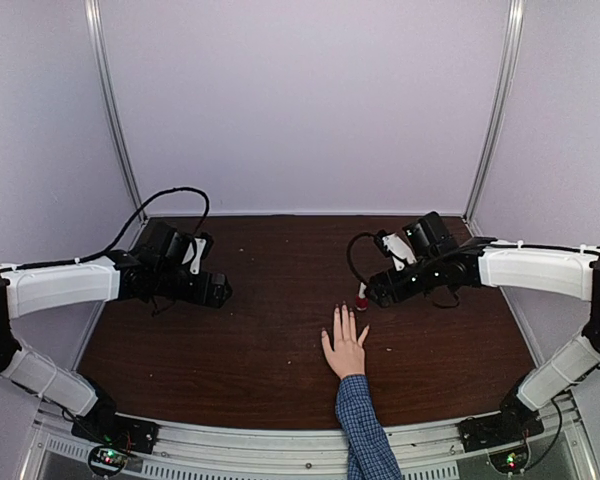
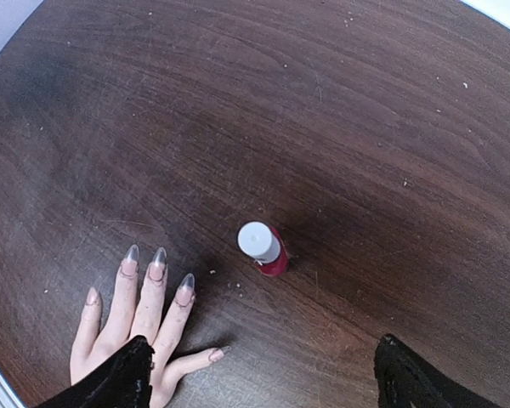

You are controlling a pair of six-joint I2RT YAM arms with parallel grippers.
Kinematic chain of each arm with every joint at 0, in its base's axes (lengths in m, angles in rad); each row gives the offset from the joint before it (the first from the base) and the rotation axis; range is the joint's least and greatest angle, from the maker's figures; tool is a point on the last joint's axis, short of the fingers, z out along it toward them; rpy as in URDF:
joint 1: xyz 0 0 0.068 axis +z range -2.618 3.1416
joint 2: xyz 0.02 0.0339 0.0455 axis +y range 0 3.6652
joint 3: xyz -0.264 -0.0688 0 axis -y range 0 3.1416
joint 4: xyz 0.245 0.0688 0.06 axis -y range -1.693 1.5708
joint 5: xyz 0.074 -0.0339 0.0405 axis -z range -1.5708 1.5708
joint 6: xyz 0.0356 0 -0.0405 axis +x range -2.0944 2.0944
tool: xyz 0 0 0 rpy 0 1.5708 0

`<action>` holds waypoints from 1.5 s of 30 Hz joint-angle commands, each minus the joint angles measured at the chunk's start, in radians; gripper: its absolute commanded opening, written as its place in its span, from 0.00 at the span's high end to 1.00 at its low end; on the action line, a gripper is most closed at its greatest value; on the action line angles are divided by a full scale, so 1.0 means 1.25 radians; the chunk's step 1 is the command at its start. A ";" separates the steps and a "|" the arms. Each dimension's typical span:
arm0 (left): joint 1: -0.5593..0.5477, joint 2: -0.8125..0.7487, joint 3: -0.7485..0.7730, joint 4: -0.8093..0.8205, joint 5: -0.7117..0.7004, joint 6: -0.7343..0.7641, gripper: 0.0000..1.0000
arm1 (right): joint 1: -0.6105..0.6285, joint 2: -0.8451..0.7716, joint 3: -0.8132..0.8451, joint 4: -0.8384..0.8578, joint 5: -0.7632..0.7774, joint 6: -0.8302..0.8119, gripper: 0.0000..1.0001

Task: Paint the nails
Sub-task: Pick up the nail polish bottle from the center of the board.

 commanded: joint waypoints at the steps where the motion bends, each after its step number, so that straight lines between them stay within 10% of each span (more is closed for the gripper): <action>1: -0.006 -0.029 -0.022 0.062 0.021 0.024 0.02 | 0.017 0.047 0.056 -0.027 0.009 0.000 0.13; 17: -0.006 -0.030 -0.039 0.074 0.017 0.037 0.02 | 0.031 0.188 0.160 -0.052 0.052 -0.016 0.46; 45: -0.006 0.016 -0.027 0.117 0.074 0.042 0.02 | 0.029 0.267 0.216 -0.059 0.088 -0.062 0.65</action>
